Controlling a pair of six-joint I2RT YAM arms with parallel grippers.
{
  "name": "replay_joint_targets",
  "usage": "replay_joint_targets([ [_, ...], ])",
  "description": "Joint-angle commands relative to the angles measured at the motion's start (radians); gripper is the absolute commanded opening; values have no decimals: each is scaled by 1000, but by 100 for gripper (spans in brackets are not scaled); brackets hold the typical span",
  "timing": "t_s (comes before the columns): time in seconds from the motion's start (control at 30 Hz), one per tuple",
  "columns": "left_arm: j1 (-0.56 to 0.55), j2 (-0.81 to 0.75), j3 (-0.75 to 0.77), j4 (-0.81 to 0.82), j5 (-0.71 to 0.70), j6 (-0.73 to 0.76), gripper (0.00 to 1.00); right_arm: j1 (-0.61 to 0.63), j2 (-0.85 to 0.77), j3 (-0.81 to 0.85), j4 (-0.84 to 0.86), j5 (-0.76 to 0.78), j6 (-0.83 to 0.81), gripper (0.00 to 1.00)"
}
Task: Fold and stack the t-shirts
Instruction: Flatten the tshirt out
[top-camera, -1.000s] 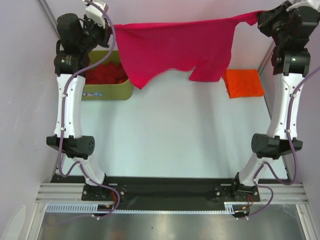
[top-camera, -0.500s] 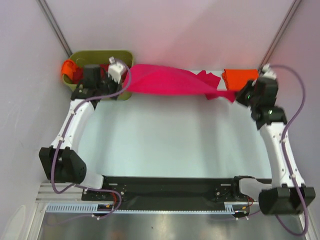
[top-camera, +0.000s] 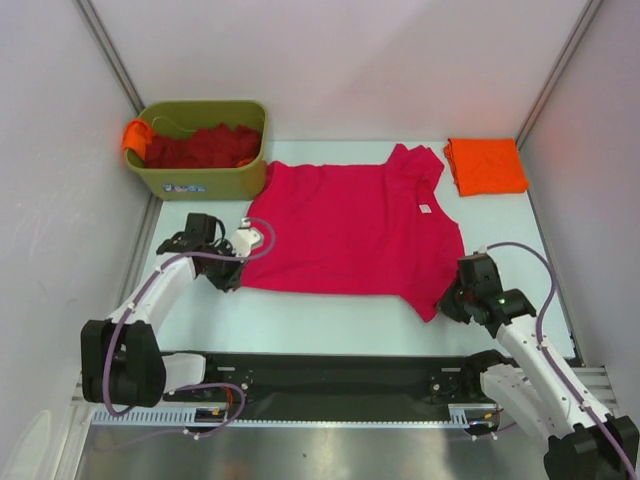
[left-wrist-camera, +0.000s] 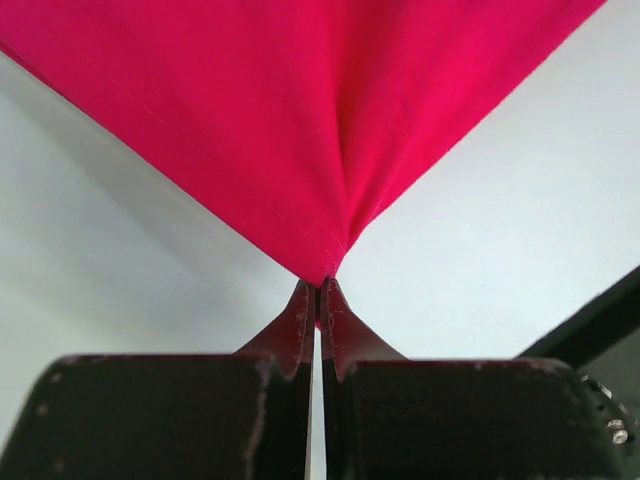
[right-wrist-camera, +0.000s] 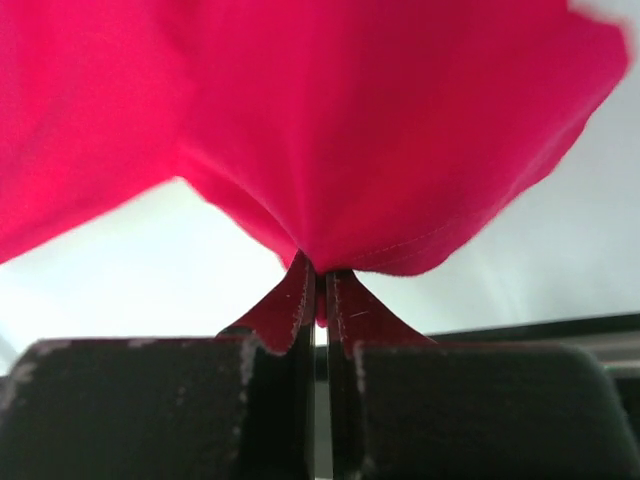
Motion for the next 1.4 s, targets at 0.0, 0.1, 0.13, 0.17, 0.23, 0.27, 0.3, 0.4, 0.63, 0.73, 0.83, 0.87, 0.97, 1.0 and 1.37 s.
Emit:
replay_joint_targets([
  [0.0,36,-61,-35,-91,-39,132,0,68,4,-36,-44,-25,114,0],
  [0.1,106,-78,-54,-121,-54,174,0,146,22,-54,-85,-48,149,0],
  [0.13,125,-82,-58,-124,-60,181,0,163,25,-54,-98,-46,158,0],
  [0.17,134,-84,-68,-136,-68,188,0,173,25,-51,-109,-49,163,1],
  [0.23,137,-90,-80,-153,-72,208,0,191,12,-41,-132,-63,169,14],
  [0.27,139,-92,-86,-167,-51,211,0,194,8,-18,-139,-62,166,34],
  [0.3,137,-89,-95,-168,-39,214,0,193,7,-2,-147,-60,160,39],
  [0.4,139,-80,-101,-167,-9,212,1,190,45,92,-174,-1,108,68],
  [0.63,139,-70,-77,-164,-16,212,0,-146,235,246,-78,-52,-229,72],
  [0.73,137,-70,-68,-154,-16,200,0,-318,370,243,9,-95,-282,66],
  [0.83,139,-76,-66,-151,-5,189,0,-378,474,260,107,-83,-297,66],
  [0.87,139,-78,-68,-147,-2,186,0,-387,496,259,133,-74,-299,66],
  [0.97,139,-83,-71,-136,9,165,0,-400,602,254,241,-121,-311,65],
  [1.0,139,-84,-71,-134,11,160,0,-401,655,255,268,-123,-308,64],
  [1.37,137,-90,-71,-130,34,137,0,-510,719,154,347,-122,-198,0],
])
